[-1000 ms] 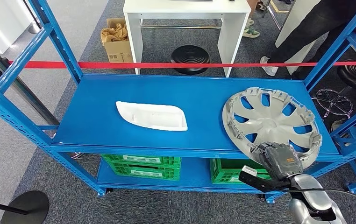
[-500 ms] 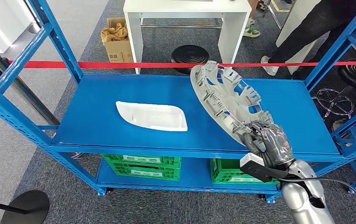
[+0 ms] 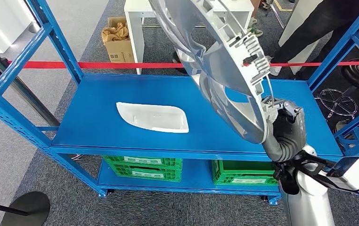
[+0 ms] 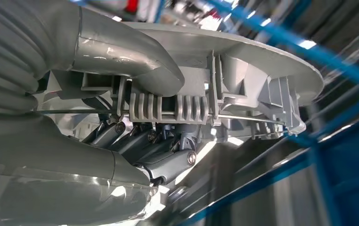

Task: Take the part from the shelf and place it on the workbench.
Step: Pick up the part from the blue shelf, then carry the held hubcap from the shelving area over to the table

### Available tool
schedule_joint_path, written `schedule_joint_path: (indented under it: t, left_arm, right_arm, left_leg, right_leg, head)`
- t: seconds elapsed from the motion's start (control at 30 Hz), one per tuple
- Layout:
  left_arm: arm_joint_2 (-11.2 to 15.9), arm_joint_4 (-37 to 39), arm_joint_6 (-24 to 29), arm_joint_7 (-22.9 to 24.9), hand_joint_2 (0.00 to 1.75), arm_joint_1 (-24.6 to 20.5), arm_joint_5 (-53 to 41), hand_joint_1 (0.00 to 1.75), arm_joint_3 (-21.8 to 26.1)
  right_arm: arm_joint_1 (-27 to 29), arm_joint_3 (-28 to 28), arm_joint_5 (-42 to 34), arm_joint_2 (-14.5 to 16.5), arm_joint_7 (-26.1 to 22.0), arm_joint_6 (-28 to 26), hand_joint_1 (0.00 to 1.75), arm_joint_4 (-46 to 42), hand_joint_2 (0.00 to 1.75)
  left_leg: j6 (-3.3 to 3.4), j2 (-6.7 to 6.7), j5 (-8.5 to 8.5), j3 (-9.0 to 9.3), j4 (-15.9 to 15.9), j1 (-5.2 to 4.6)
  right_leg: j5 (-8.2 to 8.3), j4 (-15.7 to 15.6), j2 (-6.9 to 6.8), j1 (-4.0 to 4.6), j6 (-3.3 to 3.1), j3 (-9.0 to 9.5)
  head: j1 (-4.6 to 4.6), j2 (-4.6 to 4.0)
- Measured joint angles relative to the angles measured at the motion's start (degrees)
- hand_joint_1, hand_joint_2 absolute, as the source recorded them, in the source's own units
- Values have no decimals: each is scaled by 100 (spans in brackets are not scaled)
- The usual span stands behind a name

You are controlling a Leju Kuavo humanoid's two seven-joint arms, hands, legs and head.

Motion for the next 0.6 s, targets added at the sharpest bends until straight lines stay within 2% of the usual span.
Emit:
schedule_joint_path:
  t: [0.23,0.4,0.53,0.6]
  left_arm:
    - [16,0,-102,-253,0,-4,30,0,36]
    - [54,0,-159,-181,0,-12,60,0,38]
    - [80,0,-131,-70,0,-16,106,0,45]
    - [83,0,-98,-26,0,-18,123,0,51]
  right_arm:
    - [112,311,-566,10,-65,884,175,-449,175]
    - [61,625,-890,-65,128,1161,175,-563,175]
    - [49,850,-864,-141,90,1228,175,-567,175]
    - [62,924,-859,-182,67,1253,175,-567,175]
  left_leg:
    - [0,7,0,0,0,-2]
    - [7,3,-11,1,11,-12]
    - [49,1,-12,2,12,-41]
    - [92,13,26,25,-52,-20]
  right_leg:
    - [0,-1,3,-1,0,-1]
    - [4,-11,3,-7,8,3]
    - [19,-27,3,-32,49,7]
    - [-42,43,1,-42,70,-9]
  head:
    - [1,0]
    - [-1,0]
    - [-2,0]
    - [1,0]
